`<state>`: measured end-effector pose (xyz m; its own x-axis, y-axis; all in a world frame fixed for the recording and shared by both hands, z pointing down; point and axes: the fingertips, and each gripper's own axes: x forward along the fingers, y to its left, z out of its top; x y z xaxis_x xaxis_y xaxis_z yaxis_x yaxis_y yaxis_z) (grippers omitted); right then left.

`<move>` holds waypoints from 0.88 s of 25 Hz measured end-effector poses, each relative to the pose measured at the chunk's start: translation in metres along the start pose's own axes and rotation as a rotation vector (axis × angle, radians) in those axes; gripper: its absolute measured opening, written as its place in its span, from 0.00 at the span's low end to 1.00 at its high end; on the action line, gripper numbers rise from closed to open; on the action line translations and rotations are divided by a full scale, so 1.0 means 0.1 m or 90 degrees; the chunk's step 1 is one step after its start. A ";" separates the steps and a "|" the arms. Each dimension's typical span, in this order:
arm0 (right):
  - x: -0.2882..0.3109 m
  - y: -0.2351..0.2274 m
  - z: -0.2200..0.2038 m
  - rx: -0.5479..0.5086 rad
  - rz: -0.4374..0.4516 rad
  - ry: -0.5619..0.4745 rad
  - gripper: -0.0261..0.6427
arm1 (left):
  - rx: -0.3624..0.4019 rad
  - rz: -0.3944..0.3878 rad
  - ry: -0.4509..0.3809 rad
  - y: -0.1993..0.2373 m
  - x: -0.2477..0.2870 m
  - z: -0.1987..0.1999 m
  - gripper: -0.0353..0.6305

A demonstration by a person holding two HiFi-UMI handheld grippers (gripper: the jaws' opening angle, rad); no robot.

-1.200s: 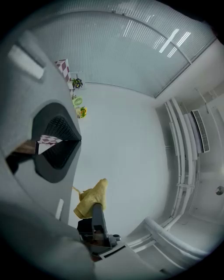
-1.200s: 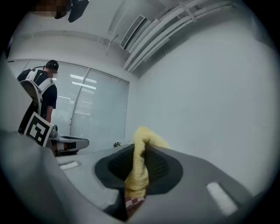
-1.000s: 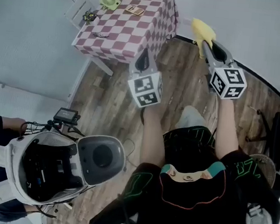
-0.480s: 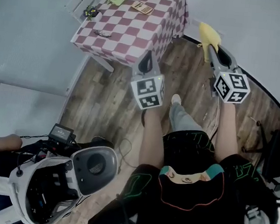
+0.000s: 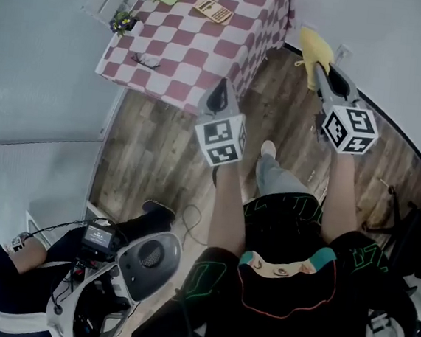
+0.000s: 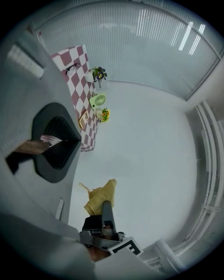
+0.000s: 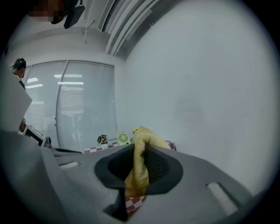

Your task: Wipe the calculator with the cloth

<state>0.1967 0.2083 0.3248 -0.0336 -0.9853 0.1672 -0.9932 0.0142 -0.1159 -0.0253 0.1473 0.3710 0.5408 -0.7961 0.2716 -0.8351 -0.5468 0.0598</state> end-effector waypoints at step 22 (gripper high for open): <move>1.79 -0.66 0.76 0.015 0.059 -0.059 0.14 | 0.016 0.075 -0.035 0.68 1.38 0.79 0.07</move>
<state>0.2643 0.0184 0.2878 -0.1128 -0.9916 0.0633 -0.9834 0.1023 -0.1498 0.0004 -0.0201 0.3361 0.4447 -0.8676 0.2223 -0.8906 -0.4547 0.0068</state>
